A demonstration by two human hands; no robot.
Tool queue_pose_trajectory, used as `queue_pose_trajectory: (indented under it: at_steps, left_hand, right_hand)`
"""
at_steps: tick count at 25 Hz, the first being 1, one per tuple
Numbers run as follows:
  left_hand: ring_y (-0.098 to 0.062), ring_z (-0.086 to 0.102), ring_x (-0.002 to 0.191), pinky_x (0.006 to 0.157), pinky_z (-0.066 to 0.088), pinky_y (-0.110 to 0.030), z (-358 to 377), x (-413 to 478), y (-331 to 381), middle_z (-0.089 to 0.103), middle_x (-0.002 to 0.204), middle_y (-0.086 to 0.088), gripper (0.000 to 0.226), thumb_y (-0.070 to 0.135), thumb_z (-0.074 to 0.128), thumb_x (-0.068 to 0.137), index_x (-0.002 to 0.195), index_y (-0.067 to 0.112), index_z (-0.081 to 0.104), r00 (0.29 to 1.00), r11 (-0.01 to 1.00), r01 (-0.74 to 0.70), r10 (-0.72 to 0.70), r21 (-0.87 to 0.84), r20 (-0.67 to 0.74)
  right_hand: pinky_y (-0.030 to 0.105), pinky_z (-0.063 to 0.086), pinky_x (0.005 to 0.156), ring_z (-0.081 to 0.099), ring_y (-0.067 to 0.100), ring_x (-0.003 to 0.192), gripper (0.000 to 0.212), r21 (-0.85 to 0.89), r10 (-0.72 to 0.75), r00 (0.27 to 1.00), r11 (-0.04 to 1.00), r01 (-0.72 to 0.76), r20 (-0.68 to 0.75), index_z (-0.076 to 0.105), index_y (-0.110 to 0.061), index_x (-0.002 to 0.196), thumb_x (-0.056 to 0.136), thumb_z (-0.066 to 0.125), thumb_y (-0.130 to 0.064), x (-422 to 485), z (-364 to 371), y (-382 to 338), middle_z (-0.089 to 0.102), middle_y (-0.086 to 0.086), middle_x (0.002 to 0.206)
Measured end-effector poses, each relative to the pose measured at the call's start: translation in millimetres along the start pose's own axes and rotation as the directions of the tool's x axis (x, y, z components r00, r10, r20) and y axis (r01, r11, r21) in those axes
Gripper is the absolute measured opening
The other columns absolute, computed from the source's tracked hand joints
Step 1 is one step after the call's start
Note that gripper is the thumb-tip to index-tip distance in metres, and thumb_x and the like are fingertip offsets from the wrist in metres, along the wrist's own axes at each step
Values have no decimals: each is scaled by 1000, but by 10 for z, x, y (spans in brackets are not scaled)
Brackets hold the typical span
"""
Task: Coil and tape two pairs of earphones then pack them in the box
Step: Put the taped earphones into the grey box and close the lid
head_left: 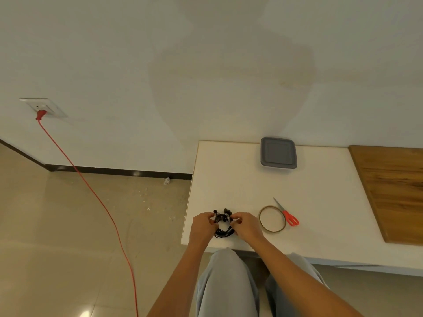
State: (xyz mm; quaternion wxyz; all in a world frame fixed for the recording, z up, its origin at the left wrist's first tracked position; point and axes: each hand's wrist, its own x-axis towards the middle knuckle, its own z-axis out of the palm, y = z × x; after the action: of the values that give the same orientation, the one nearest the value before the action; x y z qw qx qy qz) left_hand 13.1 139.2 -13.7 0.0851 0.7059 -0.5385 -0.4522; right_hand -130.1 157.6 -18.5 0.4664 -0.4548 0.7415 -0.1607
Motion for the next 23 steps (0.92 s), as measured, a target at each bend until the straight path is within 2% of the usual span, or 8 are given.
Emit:
queue_pose_trajectory:
  at_steps: [3, 6, 9, 12, 15, 17, 20, 23]
  left_hand:
    - [-19, 61, 102, 76, 43, -23, -34, -44, 1, 65, 114, -8, 37, 24, 61, 88, 124, 12, 59, 992, 997, -6, 15, 74, -121]
    - [-17, 60, 97, 75, 41, -22, -45, -67, 179, 63, 114, -6, 31, 24, 60, 89, 118, 13, 60, 979, 997, -76, 73, -6, -188]
    - [-10, 60, 86, 65, 41, -11, 10, -24, 561, 62, 115, -4, 31, 20, 61, 90, 119, 11, 60, 979, 982, -162, 148, -95, -140]
    - [1, 55, 79, 58, 38, -4, 101, 103, 913, 60, 116, 0, 30, 19, 61, 89, 118, 14, 61, 973, 966, -212, 195, -149, -122]
    - [2, 54, 80, 64, 38, -6, 215, 323, 1086, 61, 117, -2, 29, 16, 62, 88, 116, 15, 61, 976, 958, -207, 188, -200, -113]
    - [-3, 56, 87, 77, 43, -16, 289, 441, 1117, 61, 117, -2, 29, 18, 63, 87, 116, 16, 61, 984, 954, -172, 154, -244, -92]
    - [-11, 57, 100, 81, 43, -23, 387, 536, 1090, 59, 114, 3, 31, 21, 61, 88, 119, 21, 59, 994, 930, -103, 84, -352, -68]
    - [-16, 61, 102, 84, 48, -26, 473, 616, 1061, 63, 115, -1, 32, 20, 52, 93, 124, 22, 57, 998, 886, -30, 2, -463, -60]
  right_hand:
    - [13, 42, 68, 57, 10, 82, 26, 19, -59, 993, 998, 61, -104, 64, -13, 114, 89, 56, -12, -23, -231, 38, 67, 6, 106]
    - [24, 44, 83, 57, 17, 100, 29, -21, -176, 925, 984, 180, -337, 60, -11, 117, 89, 56, -9, 115, -601, 77, 62, 8, 116]
    - [31, 39, 100, 47, 25, 123, 43, -223, -328, 848, 941, 255, -417, 48, -5, 131, 88, 55, -4, 463, -971, -78, 51, 12, 133]
    - [35, 31, 110, 28, 30, 140, 59, -485, -397, 841, 853, 191, -367, 32, -3, 142, 90, 59, -13, 928, -1256, -240, 35, 16, 148]
    - [43, 14, 117, 10, 35, 145, 72, -709, -368, 896, 700, 91, -248, 15, -3, 148, 94, 54, -30, 1311, -1346, -203, 18, 18, 156]
    - [48, 16, 116, 15, 41, 143, 72, -778, -322, 929, 624, 66, -180, 16, -1, 148, 94, 52, -33, 1446, -1304, -169, 22, 21, 154]
    - [52, 38, 107, 41, 44, 130, 67, -853, -325, 920, 521, -19, -219, 31, 3, 142, 90, 63, -23, 1469, -1200, -111, 44, 25, 141]
    - [56, 28, 110, 28, 49, 136, 60, -868, -381, 921, 483, 121, -83, 16, 7, 145, 97, 48, -10, 1319, -1013, -24, 29, 31, 147]
